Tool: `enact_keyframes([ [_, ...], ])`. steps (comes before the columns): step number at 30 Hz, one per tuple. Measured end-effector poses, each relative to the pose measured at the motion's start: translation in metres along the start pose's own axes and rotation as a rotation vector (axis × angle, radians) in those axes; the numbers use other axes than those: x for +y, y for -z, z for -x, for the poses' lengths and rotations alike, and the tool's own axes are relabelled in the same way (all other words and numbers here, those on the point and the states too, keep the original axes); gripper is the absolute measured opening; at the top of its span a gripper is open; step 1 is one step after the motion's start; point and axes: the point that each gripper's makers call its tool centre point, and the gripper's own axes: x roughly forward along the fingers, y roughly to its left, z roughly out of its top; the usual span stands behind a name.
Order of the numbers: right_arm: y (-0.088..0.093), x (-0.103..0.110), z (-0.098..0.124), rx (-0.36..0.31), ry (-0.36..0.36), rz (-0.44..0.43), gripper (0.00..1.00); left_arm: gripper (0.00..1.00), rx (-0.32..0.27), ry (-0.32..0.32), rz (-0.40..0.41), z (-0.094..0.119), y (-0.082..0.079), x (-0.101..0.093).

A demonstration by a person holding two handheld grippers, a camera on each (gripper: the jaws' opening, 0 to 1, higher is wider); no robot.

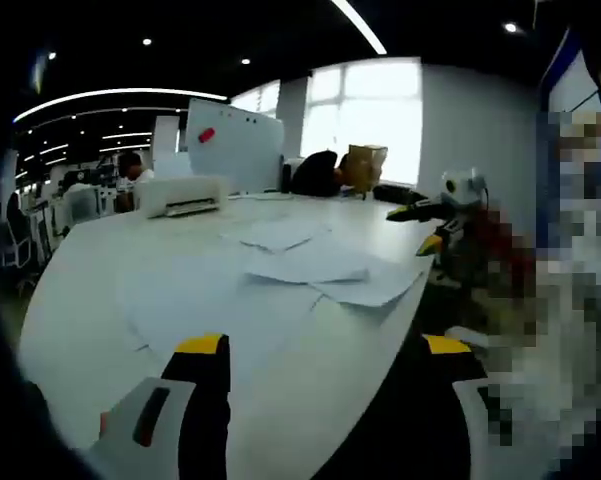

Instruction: Organize the stack of printing papers by aligning and flattening the scattered papers on the table

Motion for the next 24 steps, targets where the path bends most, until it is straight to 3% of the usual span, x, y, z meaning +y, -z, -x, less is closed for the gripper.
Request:
enact_keyframes([
  [24, -0.0017, -0.0021, -0.0006, 0.000, 0.003, 0.002, 0.69, 0.79, -0.016, 0.003, -0.001, 0.0022, -0.0030, -0.0014],
])
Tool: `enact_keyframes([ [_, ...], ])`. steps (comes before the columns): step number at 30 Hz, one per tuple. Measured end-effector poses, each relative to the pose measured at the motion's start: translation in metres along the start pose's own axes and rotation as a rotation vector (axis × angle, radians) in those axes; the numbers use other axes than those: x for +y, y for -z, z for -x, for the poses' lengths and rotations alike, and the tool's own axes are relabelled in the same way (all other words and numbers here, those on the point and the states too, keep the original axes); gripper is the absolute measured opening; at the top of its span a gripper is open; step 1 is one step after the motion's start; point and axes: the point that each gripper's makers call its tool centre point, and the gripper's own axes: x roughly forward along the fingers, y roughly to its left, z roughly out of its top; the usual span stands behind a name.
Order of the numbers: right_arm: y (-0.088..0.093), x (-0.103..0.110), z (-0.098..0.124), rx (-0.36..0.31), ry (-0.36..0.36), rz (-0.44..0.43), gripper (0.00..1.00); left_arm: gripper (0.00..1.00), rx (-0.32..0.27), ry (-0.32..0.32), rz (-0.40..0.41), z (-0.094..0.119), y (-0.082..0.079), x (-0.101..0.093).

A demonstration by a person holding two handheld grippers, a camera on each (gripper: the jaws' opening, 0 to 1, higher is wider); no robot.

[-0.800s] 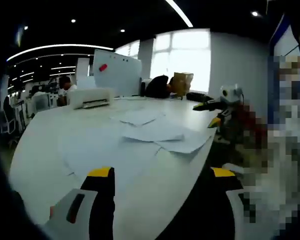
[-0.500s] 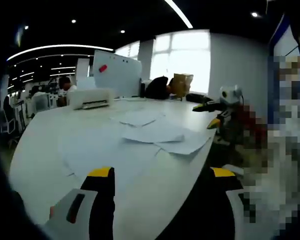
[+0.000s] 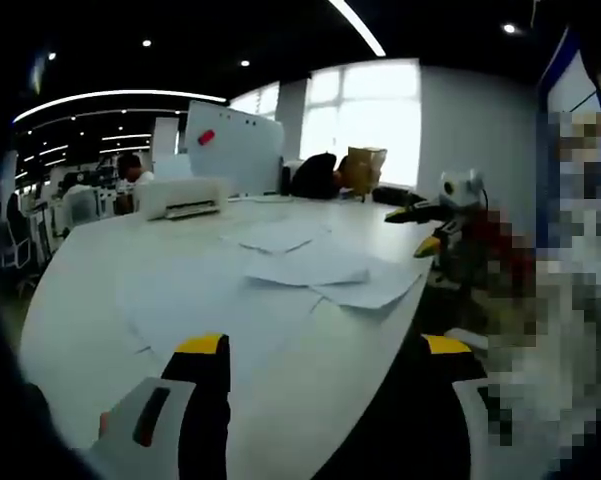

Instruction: Organize the stack of printing papers by aligning and flattening the scattered papers on the table

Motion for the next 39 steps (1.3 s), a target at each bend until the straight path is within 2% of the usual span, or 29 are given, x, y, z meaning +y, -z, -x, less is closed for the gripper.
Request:
enact_keyframes([
  [18, -0.004, -0.003, -0.002, -0.007, 0.011, -0.008, 0.69, 0.79, -0.035, 0.002, 0.007, -0.001, -0.007, 0.003],
  [23, -0.007, -0.015, -0.011, -0.015, 0.036, -0.007, 0.69, 0.79, -0.073, 0.006, 0.013, -0.005, -0.018, 0.004],
  [29, -0.012, -0.028, -0.017, -0.023, 0.046, -0.031, 0.69, 0.79, -0.075, 0.018, 0.004, -0.011, -0.021, 0.002],
  [33, -0.017, -0.032, -0.021, -0.045, 0.065, -0.050, 0.69, 0.79, -0.113, 0.001, 0.010, -0.008, -0.027, 0.010],
  [35, -0.018, -0.027, -0.025, -0.050, 0.058, -0.051, 0.69, 0.79, -0.133, -0.010, 0.015, -0.004, -0.029, 0.014],
  [39, -0.009, -0.013, -0.032, -0.014, 0.040, -0.023, 0.69, 0.79, -0.192, -0.004, 0.041, 0.005, -0.037, 0.016],
])
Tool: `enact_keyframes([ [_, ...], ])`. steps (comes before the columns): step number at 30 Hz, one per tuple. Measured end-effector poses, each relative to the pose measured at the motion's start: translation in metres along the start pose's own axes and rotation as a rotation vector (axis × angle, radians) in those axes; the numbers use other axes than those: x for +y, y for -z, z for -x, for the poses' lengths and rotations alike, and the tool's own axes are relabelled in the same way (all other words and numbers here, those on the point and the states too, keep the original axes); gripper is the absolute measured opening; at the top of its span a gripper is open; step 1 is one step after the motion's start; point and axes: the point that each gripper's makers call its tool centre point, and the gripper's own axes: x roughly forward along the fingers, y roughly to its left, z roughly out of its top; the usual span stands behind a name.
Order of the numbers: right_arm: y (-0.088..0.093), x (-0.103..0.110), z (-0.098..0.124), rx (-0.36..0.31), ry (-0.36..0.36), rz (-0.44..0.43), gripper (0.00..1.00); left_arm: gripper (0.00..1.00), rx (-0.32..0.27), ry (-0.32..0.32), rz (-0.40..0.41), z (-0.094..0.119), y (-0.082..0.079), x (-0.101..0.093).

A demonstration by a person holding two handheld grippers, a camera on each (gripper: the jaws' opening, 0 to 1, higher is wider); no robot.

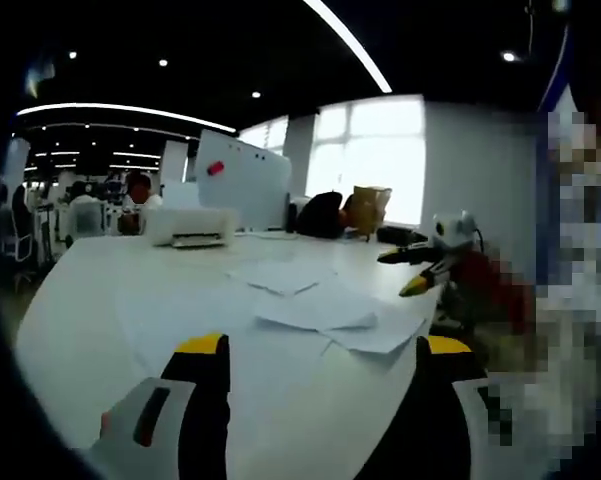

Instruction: Organize the stack of printing papers by aligning and flattening the scattered papers on the table

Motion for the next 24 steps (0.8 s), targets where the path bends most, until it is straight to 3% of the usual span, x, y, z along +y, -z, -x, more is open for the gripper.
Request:
enact_keyframes([
  [5, 0.007, 0.011, -0.007, 0.014, -0.029, -0.005, 0.69, 0.79, -0.029, -0.017, 0.016, 0.000, -0.005, 0.008],
  [10, 0.016, 0.014, -0.030, 0.038, -0.042, -0.026, 0.69, 0.79, -0.035, -0.018, 0.026, -0.006, -0.007, 0.008],
  [15, 0.011, 0.025, -0.057, 0.001, -0.107, -0.099, 0.69, 0.76, -0.017, -0.011, 0.015, -0.010, -0.003, 0.004],
  [17, 0.012, 0.028, -0.068, 0.009, -0.116, -0.100, 0.70, 0.76, -0.034, -0.015, 0.009, -0.011, -0.007, 0.005],
  [19, 0.022, 0.025, -0.077, 0.068, -0.105, -0.052, 0.71, 0.75, -0.056, -0.008, 0.011, -0.010, -0.012, 0.004],
  [24, 0.028, 0.022, -0.085, 0.082, -0.112, -0.059, 0.72, 0.75, -0.058, -0.003, 0.007, -0.009, -0.013, 0.005],
])
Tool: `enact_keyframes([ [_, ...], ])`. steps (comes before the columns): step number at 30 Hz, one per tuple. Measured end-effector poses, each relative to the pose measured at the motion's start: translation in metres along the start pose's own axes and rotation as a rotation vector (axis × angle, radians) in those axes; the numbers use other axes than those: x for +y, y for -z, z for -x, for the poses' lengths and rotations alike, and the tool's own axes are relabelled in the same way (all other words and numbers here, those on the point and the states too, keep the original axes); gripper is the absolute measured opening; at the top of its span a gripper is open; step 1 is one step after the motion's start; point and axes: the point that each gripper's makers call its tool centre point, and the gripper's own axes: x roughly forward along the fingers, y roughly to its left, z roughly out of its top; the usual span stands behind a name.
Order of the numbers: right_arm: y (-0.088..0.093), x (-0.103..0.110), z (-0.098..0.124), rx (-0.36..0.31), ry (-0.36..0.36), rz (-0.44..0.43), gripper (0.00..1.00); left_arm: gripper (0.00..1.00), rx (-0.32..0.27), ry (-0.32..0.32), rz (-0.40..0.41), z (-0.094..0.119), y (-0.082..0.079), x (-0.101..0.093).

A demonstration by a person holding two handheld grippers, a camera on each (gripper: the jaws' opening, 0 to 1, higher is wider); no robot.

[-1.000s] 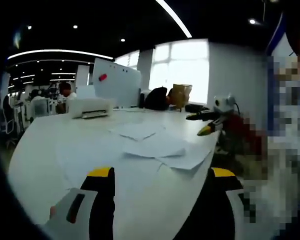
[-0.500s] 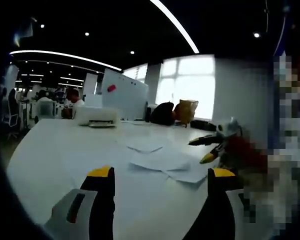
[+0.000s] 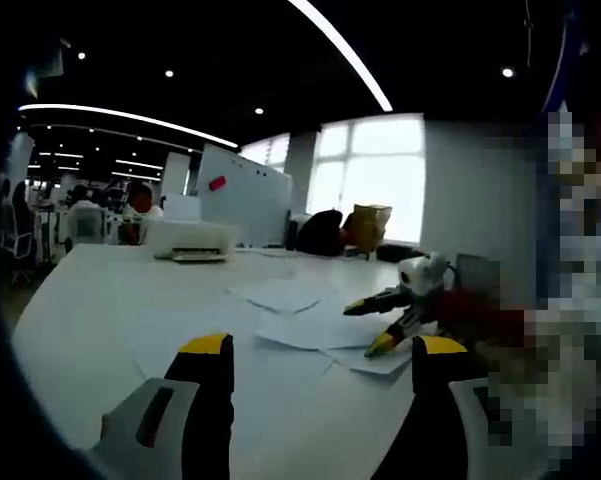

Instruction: Organize the stack of printing papers by aligning and flattening the scattered papers on the table

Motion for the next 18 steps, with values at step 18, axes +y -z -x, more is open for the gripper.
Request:
enact_keyframes([
  [18, 0.0102, -0.0024, 0.0012, -0.026, -0.033, -0.147, 0.59, 0.74, 0.014, 0.002, -0.003, 0.0007, 0.0023, 0.0003],
])
